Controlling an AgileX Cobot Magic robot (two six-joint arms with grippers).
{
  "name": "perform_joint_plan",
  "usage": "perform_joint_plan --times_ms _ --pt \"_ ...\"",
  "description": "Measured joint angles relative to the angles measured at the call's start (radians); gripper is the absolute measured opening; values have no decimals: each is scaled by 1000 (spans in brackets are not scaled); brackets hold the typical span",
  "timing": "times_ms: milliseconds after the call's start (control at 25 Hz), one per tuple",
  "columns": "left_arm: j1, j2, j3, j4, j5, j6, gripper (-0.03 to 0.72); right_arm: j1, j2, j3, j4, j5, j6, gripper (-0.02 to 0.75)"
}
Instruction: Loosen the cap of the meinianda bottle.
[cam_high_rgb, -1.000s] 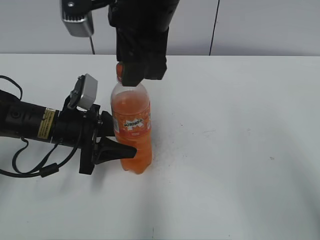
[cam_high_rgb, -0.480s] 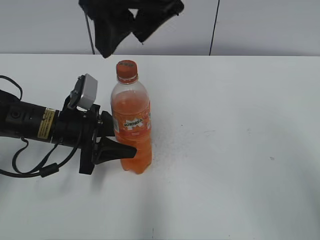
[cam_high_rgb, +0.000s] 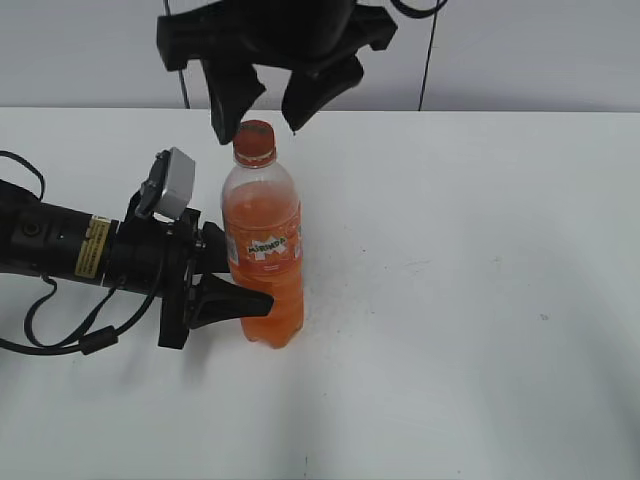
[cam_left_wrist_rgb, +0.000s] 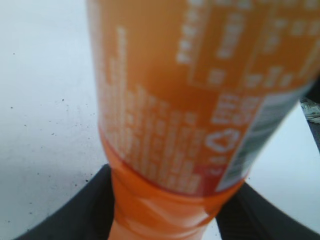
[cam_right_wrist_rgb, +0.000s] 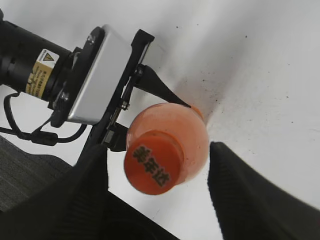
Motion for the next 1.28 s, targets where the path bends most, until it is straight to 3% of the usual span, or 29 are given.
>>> perform_joint_plan --times_ms 320,520,760,880,1080,1160,1280 --pt "0 0 0 0 0 0 366 0 23 0 2 0 0 433" --pt "0 0 0 -1 0 0 366 0 30 0 5 -2 -9 275" --pt "0 0 0 -2 1 -2 366 0 32 0 8 -7 -117 276" --pt "0 0 0 -1 0 -2 366 0 33 0 16 -7 -346 276" --pt "0 0 0 0 0 -2 366 0 34 0 15 -3 -1082 276" --pt "0 0 0 0 0 -2 366 0 34 0 15 1 -1295 276" --pt "0 0 0 2 0 0 366 0 34 -1 26 4 -1433 276"
